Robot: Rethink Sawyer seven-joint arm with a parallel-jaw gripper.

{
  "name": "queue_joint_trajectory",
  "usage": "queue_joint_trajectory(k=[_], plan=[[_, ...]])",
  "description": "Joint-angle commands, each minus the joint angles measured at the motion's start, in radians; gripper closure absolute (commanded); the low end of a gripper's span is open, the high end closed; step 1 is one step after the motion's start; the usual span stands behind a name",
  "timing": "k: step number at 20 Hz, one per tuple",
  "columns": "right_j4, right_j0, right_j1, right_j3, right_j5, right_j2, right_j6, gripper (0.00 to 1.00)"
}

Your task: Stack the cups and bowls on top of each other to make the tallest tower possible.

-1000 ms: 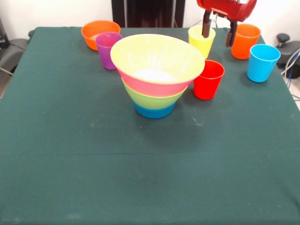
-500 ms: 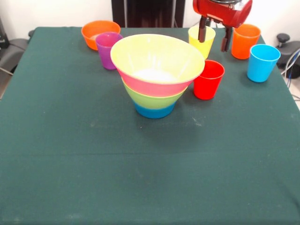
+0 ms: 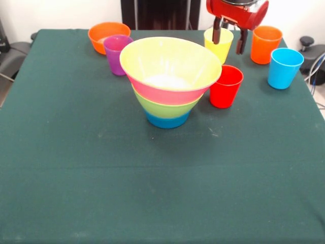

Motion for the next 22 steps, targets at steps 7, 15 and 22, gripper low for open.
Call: queue_joint_trajectory(k=[7, 15, 22], plan=[[0.019, -0.017, -0.026, 0.113, -0.030, 0.081, 0.138, 0.00], [0.023, -0.022, -0.031, 0.140, -0.058, 0.093, 0.133, 0.00], [0.021, -0.027, -0.030, 0.165, -0.091, 0.099, 0.125, 0.00]])
